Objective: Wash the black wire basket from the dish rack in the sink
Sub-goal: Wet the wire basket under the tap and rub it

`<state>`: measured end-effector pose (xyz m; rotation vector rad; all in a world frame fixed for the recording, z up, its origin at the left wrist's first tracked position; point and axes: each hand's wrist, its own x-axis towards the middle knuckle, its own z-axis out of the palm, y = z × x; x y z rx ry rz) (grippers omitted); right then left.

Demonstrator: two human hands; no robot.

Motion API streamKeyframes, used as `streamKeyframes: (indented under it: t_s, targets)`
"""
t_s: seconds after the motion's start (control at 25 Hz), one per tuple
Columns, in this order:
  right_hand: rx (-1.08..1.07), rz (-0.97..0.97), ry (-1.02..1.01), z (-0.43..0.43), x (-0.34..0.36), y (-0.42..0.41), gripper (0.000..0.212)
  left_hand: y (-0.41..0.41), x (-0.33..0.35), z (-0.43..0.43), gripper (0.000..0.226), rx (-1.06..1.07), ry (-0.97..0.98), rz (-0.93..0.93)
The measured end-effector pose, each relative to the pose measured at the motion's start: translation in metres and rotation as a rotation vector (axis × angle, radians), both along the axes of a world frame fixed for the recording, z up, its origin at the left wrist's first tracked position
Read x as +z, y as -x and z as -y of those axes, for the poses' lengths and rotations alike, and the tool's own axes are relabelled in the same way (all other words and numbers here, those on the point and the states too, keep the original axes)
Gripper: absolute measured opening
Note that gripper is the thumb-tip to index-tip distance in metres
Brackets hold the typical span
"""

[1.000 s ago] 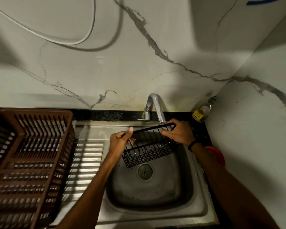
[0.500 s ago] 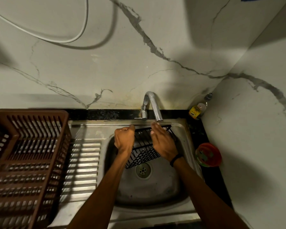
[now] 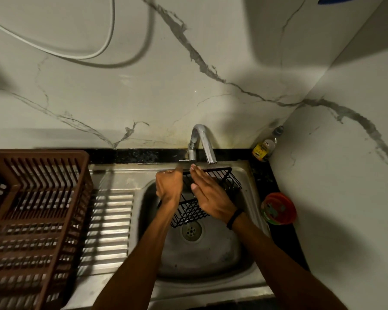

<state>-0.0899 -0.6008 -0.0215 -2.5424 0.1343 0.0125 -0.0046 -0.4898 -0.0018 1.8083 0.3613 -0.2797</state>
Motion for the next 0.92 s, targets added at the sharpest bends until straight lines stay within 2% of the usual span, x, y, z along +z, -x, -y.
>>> streamKeyframes:
  t_s: [0.04,0.16,0.32,0.44,0.48,0.64,0.8,0.92]
  targets:
    - [0.021,0.005,-0.022,0.001,-0.002,0.0,0.053,0.0,0.0,0.0,0.033,-0.005,-0.007,-0.002]
    - [-0.211,-0.085,-0.078,0.015,-0.006,-0.008,0.054,0.002,0.001,0.0,0.032,-0.016,-0.048,0.014]
    - [-0.025,0.016,-0.089,-0.006,-0.005,0.003,0.051,-0.003,-0.002,-0.002,0.031,-0.026,-0.035,0.019]
    - [-0.287,-0.058,-0.175,0.017,-0.01,-0.001,0.05,-0.004,-0.001,-0.002,0.033,-0.037,-0.052,0.028]
    - [-0.316,-0.085,-0.164,0.014,-0.009,-0.001,0.051,-0.002,-0.001,-0.002,0.033,-0.042,-0.057,0.033]
    - [0.023,0.065,-0.076,-0.024,-0.002,0.008,0.05,-0.002,-0.007,-0.004,0.03,-0.05,-0.063,0.028]
    - [-0.271,-0.065,-0.135,0.005,-0.011,0.001,0.05,-0.001,-0.004,-0.006,0.033,-0.031,-0.073,0.038]
    - [-0.034,0.011,-0.073,-0.022,-0.003,0.008,0.051,-0.003,-0.006,-0.008,0.03,-0.024,-0.086,0.033]
